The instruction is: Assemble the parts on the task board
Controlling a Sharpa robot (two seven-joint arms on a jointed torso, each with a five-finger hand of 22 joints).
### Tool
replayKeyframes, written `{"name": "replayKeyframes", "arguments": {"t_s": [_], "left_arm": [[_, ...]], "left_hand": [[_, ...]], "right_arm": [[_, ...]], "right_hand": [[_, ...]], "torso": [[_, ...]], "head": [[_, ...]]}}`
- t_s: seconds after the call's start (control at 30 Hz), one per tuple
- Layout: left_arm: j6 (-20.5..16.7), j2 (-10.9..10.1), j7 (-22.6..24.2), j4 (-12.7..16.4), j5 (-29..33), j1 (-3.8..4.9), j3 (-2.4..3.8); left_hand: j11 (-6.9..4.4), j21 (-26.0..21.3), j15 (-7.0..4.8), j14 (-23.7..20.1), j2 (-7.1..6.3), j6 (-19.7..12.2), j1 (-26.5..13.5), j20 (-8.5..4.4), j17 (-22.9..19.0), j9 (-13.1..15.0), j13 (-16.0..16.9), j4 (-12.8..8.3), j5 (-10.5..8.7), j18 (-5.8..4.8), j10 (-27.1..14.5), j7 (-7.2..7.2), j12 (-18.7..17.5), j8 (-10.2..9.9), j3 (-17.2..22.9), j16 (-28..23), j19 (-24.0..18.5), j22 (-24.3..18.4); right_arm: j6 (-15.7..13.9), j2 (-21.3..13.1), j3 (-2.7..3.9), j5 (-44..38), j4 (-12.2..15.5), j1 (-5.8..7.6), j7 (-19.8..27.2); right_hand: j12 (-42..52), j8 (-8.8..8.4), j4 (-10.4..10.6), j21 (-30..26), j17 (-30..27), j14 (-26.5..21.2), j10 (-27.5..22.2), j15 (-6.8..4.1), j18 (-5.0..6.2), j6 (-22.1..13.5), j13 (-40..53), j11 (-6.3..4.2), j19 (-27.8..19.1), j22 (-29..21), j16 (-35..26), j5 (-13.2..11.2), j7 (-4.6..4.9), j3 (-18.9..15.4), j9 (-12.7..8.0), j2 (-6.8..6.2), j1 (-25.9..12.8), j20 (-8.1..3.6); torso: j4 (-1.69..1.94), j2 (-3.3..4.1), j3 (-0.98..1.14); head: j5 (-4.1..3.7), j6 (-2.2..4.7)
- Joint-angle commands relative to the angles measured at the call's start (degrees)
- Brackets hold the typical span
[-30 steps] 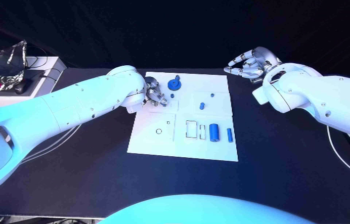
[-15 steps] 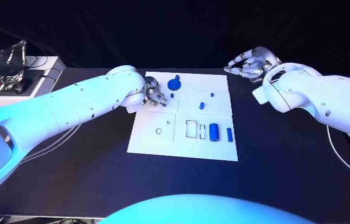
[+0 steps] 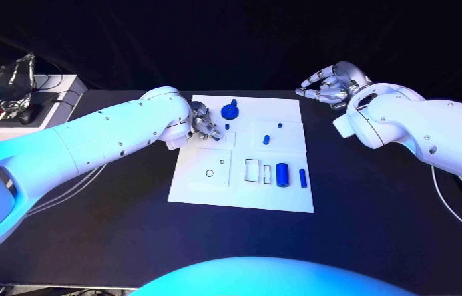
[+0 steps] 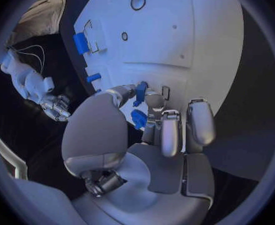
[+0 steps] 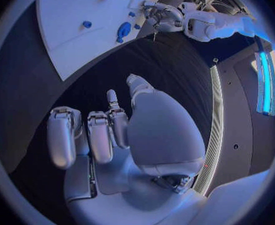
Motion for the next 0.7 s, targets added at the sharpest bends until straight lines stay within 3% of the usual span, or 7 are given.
{"name": "replayKeyframes", "arguments": {"t_s": [0.03,0.4,0.6,0.7], "left_arm": [[1.35,0.06,-0.49,-0.02,0.42,-0.29,-0.20],[0.72,0.11,-0.47,-0.05,0.43,-0.29,-0.20],[0.31,0.15,-0.38,-0.01,0.54,-0.29,-0.20],[-0.01,0.16,-0.30,0.02,0.62,-0.30,-0.20]], "left_hand": [[0.48,-0.25,0.52,4.85,-0.01,0.21,-0.31,0.07,11.23,-0.03,-0.13,0.08,-0.34,-0.82,-0.13,0.19,-0.21,-0.25,-0.55,-0.22,-0.38,-0.12],[0.61,-0.40,0.61,4.75,0.12,0.06,-0.52,0.14,10.95,0.02,-0.40,0.61,-0.39,-0.78,-0.43,0.34,-0.35,-0.38,-2.56,-0.37,-0.52,-0.31],[0.74,-0.44,0.74,4.74,0.37,-0.01,-1.86,0.26,10.92,0.02,-0.38,0.81,-0.55,-0.78,-0.55,0.48,-0.23,-0.59,-5.84,-0.39,-0.50,-0.27],[0.76,-0.48,0.76,4.73,0.75,-0.01,-2.34,0.31,10.87,-0.02,-0.46,0.83,-1.92,-0.77,-0.63,0.48,-0.21,-0.75,-7.92,-0.41,-0.50,-0.27]], "right_arm": [[0.61,-0.01,0.02,-0.27,0.04,-0.02,0.59],[0.58,0.01,0.02,-0.27,0.02,-0.02,0.64],[0.55,0.02,0.02,-0.27,0.02,-0.02,0.68],[0.52,0.03,0.02,-0.27,0.00,-0.02,0.69]], "right_hand": [[-0.38,0.26,0.07,-0.37,8.90,4.73,-0.42,-0.35,0.76,-0.39,6.71,0.17,2.52,9.37,-0.27,0.33,0.15,0.23,0.09,-0.10,-0.58,-0.47],[-0.45,0.34,0.08,-0.50,8.84,4.71,-0.48,-0.35,0.79,-0.47,6.64,0.17,2.48,9.29,-0.30,0.33,0.15,0.26,0.14,-0.12,-0.70,-0.47],[-0.45,0.34,0.08,-0.50,8.84,4.71,-0.48,-0.35,0.79,-0.47,6.64,0.17,2.48,9.29,-0.30,0.33,0.15,0.26,0.14,-0.12,-0.70,-0.47],[-0.45,0.34,0.08,-0.50,8.84,4.71,-0.48,-0.35,0.79,-0.47,6.64,0.17,2.48,9.29,-0.30,0.33,0.15,0.26,0.14,-0.12,-0.70,-0.47]], "torso": [[0.00,0.02,0.01],[-0.01,-0.01,0.02],[-0.02,0.01,0.01],[-0.02,0.00,0.03]], "head": [[-0.03,0.04],[0.02,0.07],[-0.01,0.05],[0.01,0.06]]}}
